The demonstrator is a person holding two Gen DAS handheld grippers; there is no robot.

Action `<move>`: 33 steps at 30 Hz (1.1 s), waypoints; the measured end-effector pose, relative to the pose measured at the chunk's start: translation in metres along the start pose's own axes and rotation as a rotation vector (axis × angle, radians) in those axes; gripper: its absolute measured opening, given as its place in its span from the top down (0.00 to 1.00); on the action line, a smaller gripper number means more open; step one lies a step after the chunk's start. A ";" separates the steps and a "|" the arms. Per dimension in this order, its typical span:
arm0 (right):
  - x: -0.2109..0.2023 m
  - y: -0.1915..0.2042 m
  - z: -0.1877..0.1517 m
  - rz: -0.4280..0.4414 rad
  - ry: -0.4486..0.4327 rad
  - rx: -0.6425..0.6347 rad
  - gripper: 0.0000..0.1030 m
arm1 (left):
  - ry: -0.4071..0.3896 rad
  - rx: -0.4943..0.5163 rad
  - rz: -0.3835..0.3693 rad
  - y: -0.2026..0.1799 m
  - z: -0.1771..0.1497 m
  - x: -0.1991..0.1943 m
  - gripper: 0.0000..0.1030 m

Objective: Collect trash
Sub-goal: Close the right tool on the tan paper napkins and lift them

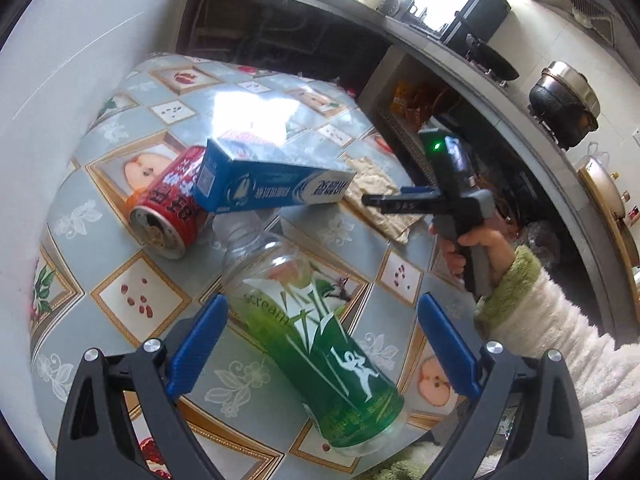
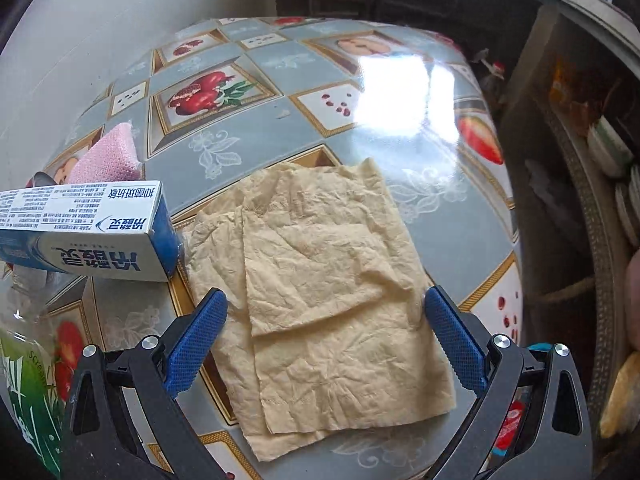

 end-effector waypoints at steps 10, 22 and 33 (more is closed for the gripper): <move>-0.012 -0.005 -0.019 -0.009 -0.031 0.065 0.28 | -0.050 0.084 0.007 -0.009 0.041 0.000 0.09; -0.023 -0.020 -0.039 -0.012 -0.012 0.178 0.70 | -0.016 0.357 0.138 -0.051 0.123 0.027 0.09; -0.043 -0.024 -0.108 0.121 -0.001 0.322 0.93 | 0.281 0.706 0.341 -0.074 0.135 0.123 0.09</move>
Point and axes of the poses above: each gripper's, at about its wrist camera, not at the fingertips, and x roughly the way its jaws point, y to its left, z to its top, the point moved 2 cm from there along x, roughly the way its jaws point, and after that the axes turned 10 degrees about y, right-handed, at the moved point
